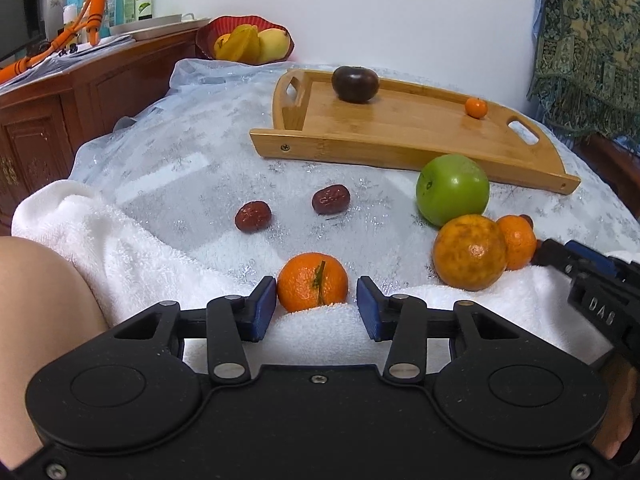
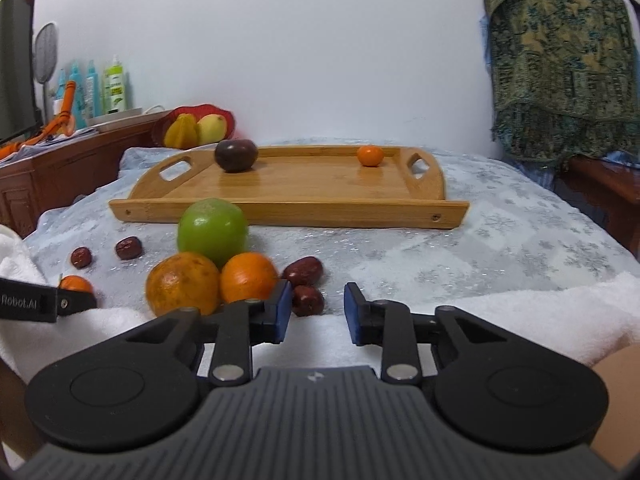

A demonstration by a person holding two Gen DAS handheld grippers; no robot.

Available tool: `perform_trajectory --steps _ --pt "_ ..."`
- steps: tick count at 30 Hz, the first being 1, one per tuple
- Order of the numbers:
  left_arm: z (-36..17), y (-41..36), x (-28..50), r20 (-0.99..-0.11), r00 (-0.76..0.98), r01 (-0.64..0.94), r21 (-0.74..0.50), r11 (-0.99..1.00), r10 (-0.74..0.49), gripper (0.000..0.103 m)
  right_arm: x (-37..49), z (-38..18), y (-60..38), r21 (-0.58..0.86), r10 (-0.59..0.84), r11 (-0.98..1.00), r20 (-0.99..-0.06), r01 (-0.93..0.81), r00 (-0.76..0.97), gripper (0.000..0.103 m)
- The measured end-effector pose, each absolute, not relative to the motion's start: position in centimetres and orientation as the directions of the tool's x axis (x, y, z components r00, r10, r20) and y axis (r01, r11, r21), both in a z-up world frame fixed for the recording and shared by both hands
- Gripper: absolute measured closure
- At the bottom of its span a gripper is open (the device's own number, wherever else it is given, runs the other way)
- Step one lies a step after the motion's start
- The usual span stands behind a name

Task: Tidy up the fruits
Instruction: 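Move both grippers back toward the remaining fruit on the towel, then grasp a tangerine with the left gripper while the right gripper grasps a red date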

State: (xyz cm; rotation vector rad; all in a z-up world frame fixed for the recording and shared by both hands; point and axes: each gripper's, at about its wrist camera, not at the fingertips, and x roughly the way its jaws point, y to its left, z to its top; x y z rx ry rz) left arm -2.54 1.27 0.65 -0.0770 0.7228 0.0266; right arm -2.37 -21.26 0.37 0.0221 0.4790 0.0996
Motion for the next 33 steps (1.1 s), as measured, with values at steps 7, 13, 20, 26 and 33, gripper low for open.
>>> perform_trajectory --steps 7,13,20,26,33 --pt "0.2 1.2 -1.7 -0.669 0.743 -0.048 -0.058 0.997 -0.003 0.061 -1.7 -0.1 -20.8 0.032 0.112 0.993 -0.484 -0.11 0.868 0.07" --pt "-0.1 1.0 -1.4 -0.666 0.746 -0.046 -0.043 0.998 0.006 0.061 -1.0 -0.4 -20.5 0.039 0.112 0.993 -0.498 -0.107 0.86 0.069" --pt "-0.2 1.0 -1.4 -0.658 0.753 -0.044 -0.04 0.998 0.007 0.061 -0.6 -0.7 -20.6 0.054 0.111 0.994 -0.505 -0.097 0.856 0.066" --pt "0.0 0.7 -1.7 -0.647 0.762 -0.04 -0.014 0.999 0.022 0.066 -0.5 -0.9 -20.1 0.016 0.077 0.997 -0.496 -0.079 0.865 0.076" --pt "1.6 1.0 -1.6 -0.61 0.792 -0.039 -0.007 0.999 0.026 0.067 -0.9 -0.4 -20.7 0.044 0.068 0.998 -0.468 -0.053 0.881 0.078"
